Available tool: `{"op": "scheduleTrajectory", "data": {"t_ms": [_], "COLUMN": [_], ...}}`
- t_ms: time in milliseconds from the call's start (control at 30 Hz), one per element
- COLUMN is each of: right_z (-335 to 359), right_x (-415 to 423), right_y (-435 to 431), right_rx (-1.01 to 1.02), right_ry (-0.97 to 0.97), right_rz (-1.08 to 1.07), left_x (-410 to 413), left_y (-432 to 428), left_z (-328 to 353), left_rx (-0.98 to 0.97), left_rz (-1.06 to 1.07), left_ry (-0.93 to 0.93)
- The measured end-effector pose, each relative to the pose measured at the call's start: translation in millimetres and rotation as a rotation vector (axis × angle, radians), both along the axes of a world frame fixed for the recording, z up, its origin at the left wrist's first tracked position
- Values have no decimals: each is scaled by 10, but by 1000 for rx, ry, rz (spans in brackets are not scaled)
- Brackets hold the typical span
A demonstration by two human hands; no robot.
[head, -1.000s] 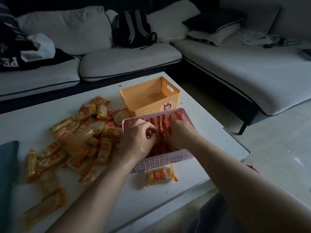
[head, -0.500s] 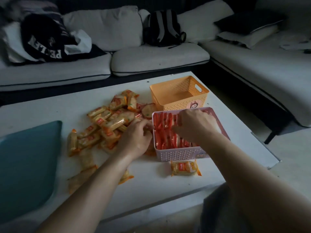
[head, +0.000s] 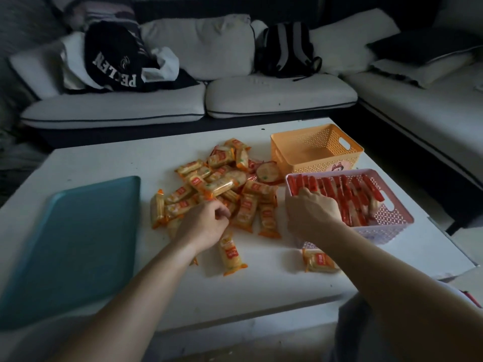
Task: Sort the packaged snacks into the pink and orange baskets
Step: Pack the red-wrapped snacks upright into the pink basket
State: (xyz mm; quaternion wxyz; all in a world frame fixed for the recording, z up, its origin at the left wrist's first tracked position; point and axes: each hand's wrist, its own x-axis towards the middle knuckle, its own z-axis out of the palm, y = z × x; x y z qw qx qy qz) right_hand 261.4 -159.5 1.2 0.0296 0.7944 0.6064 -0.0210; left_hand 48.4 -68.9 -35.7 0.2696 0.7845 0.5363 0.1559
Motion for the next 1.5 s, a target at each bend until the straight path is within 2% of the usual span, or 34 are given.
{"op": "scheduleTrajectory", "data": {"t_ms": [67, 133, 233, 333, 433, 467, 533, 600, 667, 733, 767, 833, 867, 900, 967, 1067, 1167, 1267, 1333, 1400, 1467, 1500], "right_z": [-7, -52, -233, -531, -644, -623, -548, -475, -468, -530, -562, -659, -695, -719, -711, -591, -434, -249, -127, -82, -92, -96], "right_x": [-43, -99, -189, -270, -376, -408, -419, -339, -178, -2, 59, 148, 172, 188, 203, 164, 128, 181, 258, 326, 283, 217], "right_y": [77, 255, 629, 1014, 1193, 1212, 1288, 1425, 1637, 1864, 1935, 2047, 2075, 2104, 2130, 2143, 2097, 2000, 1952, 1972, 2010, 2023], "right_rx": [71, 94, -54, -147, -157, -144, -86, 47, 138, 52, -24, -152, -184, -194, -206, -192, -138, -90, -25, 33, 39, 23], "right_ry": [38, 190, 278, 240, 256, 285, 312, 330, 322, 339, 345, 285, 237, 195, 100, -138, -285, -233, -72, 203, 573, 713], "right_rz": [23, 94, 158, 34, -63, -55, -22, -65, -139, -208, -224, -204, -179, -154, -121, -124, -119, -132, -179, -157, -64, -17], "left_x": [45, 81, 162, 262, 228, 178, 68, 15, 104, 321, 437, 642, 710, 746, 762, 734, 685, 593, 516, 468, 470, 478], "left_y": [62, 142, 318, 554, 820, 885, 1024, 1148, 1278, 1439, 1491, 1577, 1608, 1637, 1646, 1616, 1608, 1571, 1539, 1530, 1551, 1545], "left_z": [-9, -15, -44, -74, -174, -202, -232, -188, -127, -149, -165, -212, -241, -263, -284, -322, -379, -283, -125, 8, 20, 21], "left_rx": [-7, 12, 118, 200, 129, 153, 321, 414, 396, 366, 275, -39, -140, -149, -28, 90, 100, 66, -64, -298, -462, -480], "left_rz": [-9, -40, -166, -325, -322, -304, -211, -85, -54, -133, -181, -219, -228, -241, -242, -237, -202, -89, 60, 134, 135, 119], "left_ry": [9, 48, 264, 562, 646, 660, 642, 612, 581, 523, 476, 396, 415, 488, 615, 638, 526, 142, -223, -538, -684, -713]}}
